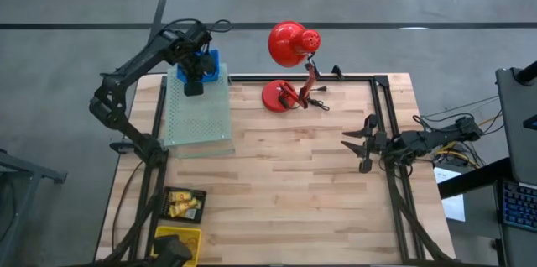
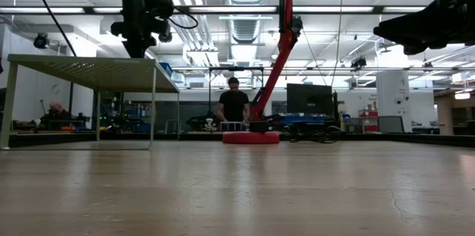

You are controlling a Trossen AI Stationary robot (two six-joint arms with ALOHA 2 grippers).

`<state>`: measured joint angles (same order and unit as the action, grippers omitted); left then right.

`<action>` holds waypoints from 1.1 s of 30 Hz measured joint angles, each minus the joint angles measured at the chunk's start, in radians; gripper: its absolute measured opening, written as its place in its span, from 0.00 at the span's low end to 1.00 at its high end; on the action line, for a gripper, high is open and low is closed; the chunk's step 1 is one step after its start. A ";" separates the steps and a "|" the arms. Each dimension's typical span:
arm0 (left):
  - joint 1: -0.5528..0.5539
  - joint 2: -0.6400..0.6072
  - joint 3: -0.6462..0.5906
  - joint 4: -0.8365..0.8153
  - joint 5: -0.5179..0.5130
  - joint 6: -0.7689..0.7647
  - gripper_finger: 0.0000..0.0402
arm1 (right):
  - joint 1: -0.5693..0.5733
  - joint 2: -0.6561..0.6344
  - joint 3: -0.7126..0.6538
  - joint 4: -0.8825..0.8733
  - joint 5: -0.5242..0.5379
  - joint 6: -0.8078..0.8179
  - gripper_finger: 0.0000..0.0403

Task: Pick & Place Office Desk Supplies
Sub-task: Put the blue bin on the shelf, then put the black bin on the shelf

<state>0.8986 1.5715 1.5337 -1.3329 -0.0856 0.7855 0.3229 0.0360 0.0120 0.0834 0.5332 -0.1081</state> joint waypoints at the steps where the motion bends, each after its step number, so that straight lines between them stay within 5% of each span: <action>1: 0.000 0.000 0.000 0.000 0.000 0.000 0.07 | 0.000 0.000 0.000 0.000 0.000 0.000 0.32; 10: 0.000 -0.002 0.000 -0.004 0.001 -0.001 0.09 | 0.000 0.000 0.000 0.000 0.000 0.000 0.32; 23: 0.000 -0.026 0.000 -0.033 0.019 -0.001 0.41 | 0.000 0.000 0.000 0.000 0.000 0.000 0.32; 33: 0.000 -0.049 0.022 -0.029 -0.004 0.026 0.47 | 0.000 0.000 0.000 0.000 0.000 0.000 0.32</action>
<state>0.8982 1.5229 1.5560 -1.3617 -0.0898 0.8110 0.3233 0.0360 0.0120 0.0834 0.5333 -0.1082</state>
